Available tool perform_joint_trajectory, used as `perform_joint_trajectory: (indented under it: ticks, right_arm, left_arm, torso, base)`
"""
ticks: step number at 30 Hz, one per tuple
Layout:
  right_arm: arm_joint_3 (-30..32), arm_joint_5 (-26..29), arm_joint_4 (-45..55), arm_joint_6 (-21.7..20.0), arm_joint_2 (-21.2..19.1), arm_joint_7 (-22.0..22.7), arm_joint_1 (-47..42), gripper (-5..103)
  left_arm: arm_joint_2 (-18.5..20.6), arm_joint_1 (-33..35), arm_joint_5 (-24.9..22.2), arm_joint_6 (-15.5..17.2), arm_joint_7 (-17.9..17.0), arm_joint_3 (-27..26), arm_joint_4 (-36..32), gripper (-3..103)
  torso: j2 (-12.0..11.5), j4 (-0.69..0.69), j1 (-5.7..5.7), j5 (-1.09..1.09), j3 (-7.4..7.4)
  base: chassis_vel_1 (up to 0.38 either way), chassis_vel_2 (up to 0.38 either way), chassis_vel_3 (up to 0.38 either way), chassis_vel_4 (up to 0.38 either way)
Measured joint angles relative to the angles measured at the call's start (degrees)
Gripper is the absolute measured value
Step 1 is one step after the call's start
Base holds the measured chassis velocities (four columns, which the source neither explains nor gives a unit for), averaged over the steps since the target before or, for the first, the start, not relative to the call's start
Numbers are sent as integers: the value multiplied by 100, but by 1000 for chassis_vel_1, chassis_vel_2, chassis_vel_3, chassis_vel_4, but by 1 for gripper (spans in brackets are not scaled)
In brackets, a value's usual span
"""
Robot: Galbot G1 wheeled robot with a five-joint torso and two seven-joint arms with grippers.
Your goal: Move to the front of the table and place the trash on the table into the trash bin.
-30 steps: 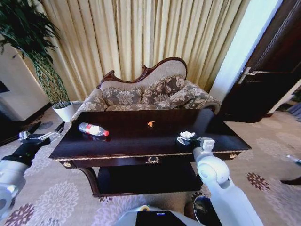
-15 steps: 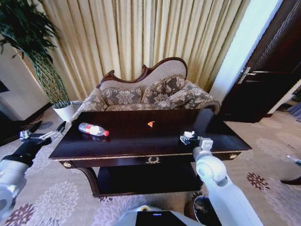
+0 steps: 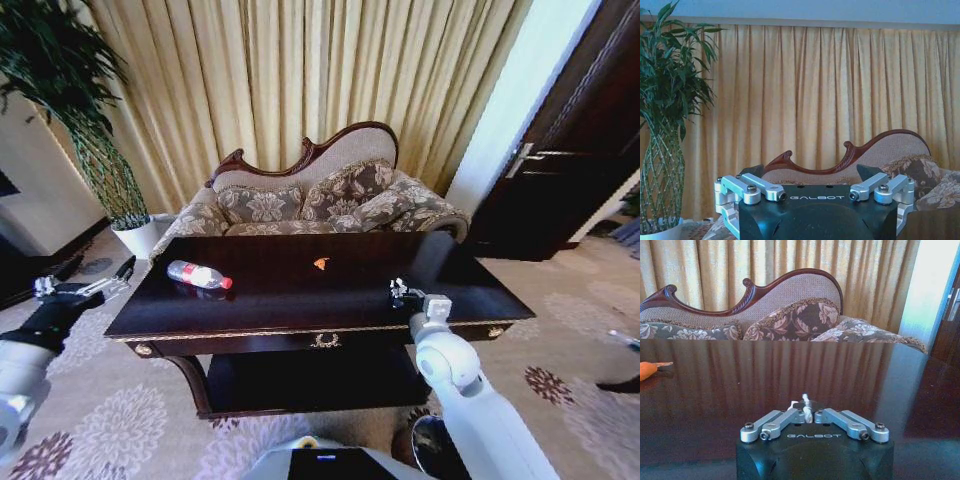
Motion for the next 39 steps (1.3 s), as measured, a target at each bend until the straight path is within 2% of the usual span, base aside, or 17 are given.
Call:
perform_joint_trajectory:
  ticks: [1,6,8,9,11,12,14,15,16,17,18,19,27,39]
  right_arm:
    - [-9,2,4,7,-3,8,-9,3]
    - [-17,3,7,59,-16,16,-23,1]
    - [-23,22,3,355,-25,33,-2,0]
    - [-23,22,3,355,-25,33,-2,0]
    - [-3,9,-46,1025,-33,48,102,0]
    - [-3,9,-46,1025,-33,48,102,0]
    - [82,-68,-101,1539,-56,-38,137,0]
    - [82,-68,-101,1539,-56,-38,137,0]
    - [152,-149,-158,1905,-78,-148,133,0]
    - [152,-149,-158,1905,-78,-148,133,0]
    - [263,-254,-203,2254,-91,-376,78,0]
    - [336,-286,-198,2359,-96,-522,18,0]
    - [498,-325,18,2564,-128,-1116,-301,0]
    - [477,-402,195,2493,-86,-1173,-445,0]
  left_arm:
    - [-2,0,0,0,0,0,0,100]
    - [-7,-6,-1,0,0,2,0,100]
    - [-15,-15,-1,0,0,14,-4,100]
    - [-15,-15,-1,0,0,14,-4,100]
    - [-44,-14,5,0,0,36,-11,100]
    - [-44,-14,5,0,0,36,-11,100]
    - [-56,-9,7,0,0,40,-16,100]
    - [-56,-9,7,0,0,40,-16,100]
    - [-58,-8,10,-2,1,41,-14,100]
    - [-58,-8,10,-2,1,41,-14,100]
    - [-59,-9,12,-5,4,41,-4,100]
    - [-58,-5,13,-8,14,41,0,100]
    - [6,-12,15,-25,62,41,19,100]
    - [3,15,15,-81,159,41,33,100]
  torso:
    - [0,0,0,0,0]
    - [0,0,0,0,0]
    - [0,-1,0,0,0]
    - [0,-1,0,0,0]
    - [0,1,0,0,0]
    - [0,1,0,0,0]
    - [0,1,0,-1,0]
    - [0,1,0,-1,0]
    - [0,0,0,0,0]
    - [0,0,0,0,0]
    - [0,1,0,0,0]
    - [0,0,0,0,0]
    - [0,0,0,0,0]
    - [0,0,1,0,0]
  base:
    - [0,0,0,0]
    - [0,0,0,0]
    - [0,0,0,0]
    - [0,0,0,0]
    - [0,0,0,0]
    - [0,0,0,0]
    - [0,0,0,0]
    - [0,0,0,0]
    - [0,0,0,0]
    - [0,0,0,0]
    - [0,0,0,0]
    - [0,0,0,0]
    - [0,0,0,0]
    - [18,-20,-15,14]
